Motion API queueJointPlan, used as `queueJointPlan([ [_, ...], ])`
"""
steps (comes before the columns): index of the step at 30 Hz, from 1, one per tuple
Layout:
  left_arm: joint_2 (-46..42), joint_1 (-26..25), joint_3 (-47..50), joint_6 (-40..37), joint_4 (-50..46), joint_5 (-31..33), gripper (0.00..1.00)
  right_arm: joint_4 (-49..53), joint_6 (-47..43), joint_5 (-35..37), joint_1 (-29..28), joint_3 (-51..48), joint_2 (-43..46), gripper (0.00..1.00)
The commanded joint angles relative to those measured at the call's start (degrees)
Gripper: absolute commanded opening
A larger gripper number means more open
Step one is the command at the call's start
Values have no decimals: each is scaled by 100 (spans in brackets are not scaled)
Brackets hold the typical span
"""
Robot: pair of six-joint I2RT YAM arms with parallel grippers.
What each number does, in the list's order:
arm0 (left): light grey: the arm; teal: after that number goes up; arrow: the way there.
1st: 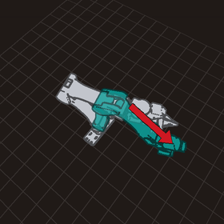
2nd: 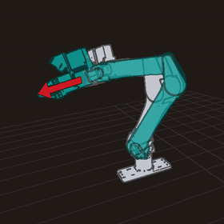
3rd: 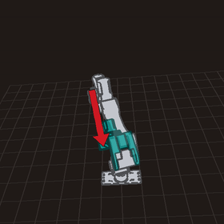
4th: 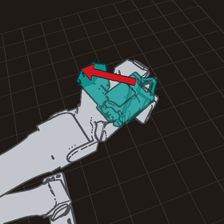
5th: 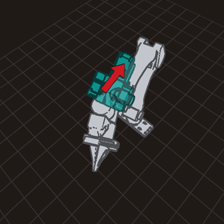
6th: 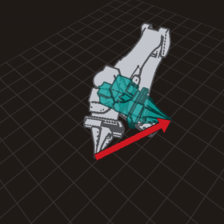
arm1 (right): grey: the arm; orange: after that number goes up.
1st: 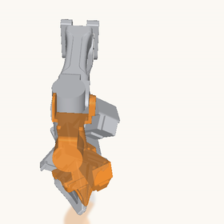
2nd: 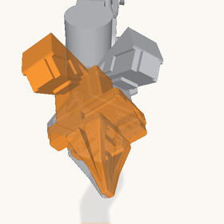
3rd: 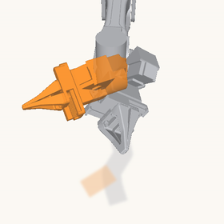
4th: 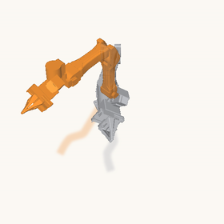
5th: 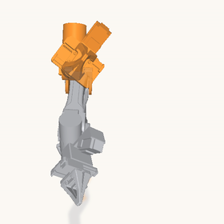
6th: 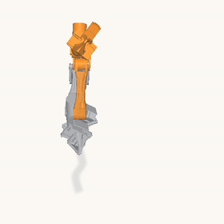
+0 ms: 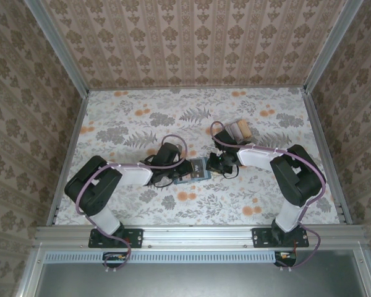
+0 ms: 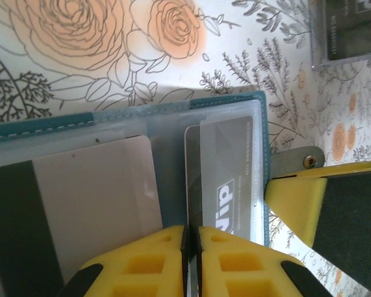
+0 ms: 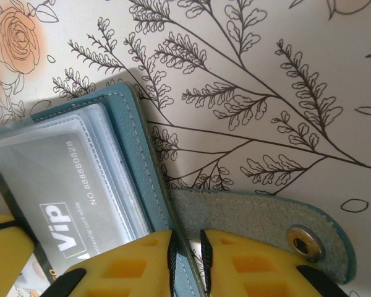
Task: Put the credit cards into the card holder
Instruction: Insert the credit card into the card slot.
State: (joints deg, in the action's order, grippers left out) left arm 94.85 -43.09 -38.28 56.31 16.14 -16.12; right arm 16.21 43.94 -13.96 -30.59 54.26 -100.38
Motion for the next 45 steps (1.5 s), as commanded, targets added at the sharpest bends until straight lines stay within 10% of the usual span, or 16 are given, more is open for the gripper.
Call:
queueJointPlan([
  [1, 167, -24, -215, -109, -140, -186, 14, 69, 123, -158, -43, -73, -107, 22],
  [13, 429, 26, -235, 279, 350, -549, 16, 89, 167, -79, -79, -117, -45, 20],
  [33, -1249, 308, 67, -621, -914, 192, 47, 327, 82, 95, -76, -13, 87, 22],
  [45, -1505, 1168, 496, -477, -1009, -125, 55, 237, 158, 16, -138, -29, 80, 22],
])
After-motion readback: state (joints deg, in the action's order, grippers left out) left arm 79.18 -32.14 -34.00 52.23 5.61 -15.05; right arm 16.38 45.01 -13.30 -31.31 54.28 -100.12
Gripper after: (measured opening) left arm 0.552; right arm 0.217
